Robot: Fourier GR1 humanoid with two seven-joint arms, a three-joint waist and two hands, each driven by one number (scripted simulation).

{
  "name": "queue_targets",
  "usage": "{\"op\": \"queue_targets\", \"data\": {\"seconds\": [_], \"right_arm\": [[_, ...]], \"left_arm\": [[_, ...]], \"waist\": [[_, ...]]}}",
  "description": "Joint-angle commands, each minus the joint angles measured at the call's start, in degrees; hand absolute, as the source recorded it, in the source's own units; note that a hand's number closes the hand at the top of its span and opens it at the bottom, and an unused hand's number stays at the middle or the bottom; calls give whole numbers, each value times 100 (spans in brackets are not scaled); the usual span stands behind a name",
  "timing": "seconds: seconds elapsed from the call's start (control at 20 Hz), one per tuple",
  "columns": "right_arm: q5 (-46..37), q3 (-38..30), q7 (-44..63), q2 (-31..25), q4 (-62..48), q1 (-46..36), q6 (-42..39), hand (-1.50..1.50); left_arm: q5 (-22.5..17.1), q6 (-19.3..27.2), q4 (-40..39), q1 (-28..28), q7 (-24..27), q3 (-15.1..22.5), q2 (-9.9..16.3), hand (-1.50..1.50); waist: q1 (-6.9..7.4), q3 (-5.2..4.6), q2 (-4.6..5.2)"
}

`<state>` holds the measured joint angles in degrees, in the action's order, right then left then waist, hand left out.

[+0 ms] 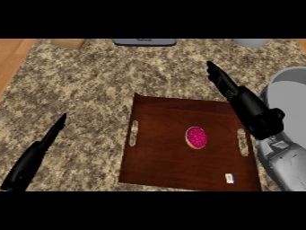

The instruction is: Pick the cupcake from the tray and place it in the pot

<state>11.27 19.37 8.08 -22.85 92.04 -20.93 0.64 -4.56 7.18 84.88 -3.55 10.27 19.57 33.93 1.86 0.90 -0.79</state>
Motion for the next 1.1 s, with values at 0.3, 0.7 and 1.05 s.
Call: {"op": "queue_targets", "data": {"seconds": [0.3,0.7,1.05], "right_arm": [[-149,-172,-1290,-1055,3,-1602,-2194,150],[-245,-587,-4752,-1384,-1795,-1187,-3827,-150],[-2085,144,-6264,-1968,-2542,-1636,-3318,-150]], "left_arm": [[-977,400,516,882,-125,-714,-929,0],[-1522,704,614,1788,-777,-1178,-1267,0],[-1581,641,281,2045,-911,-1312,-1256,0]], "waist": [[253,-150,12],[152,-29,294],[159,-67,237]]}}
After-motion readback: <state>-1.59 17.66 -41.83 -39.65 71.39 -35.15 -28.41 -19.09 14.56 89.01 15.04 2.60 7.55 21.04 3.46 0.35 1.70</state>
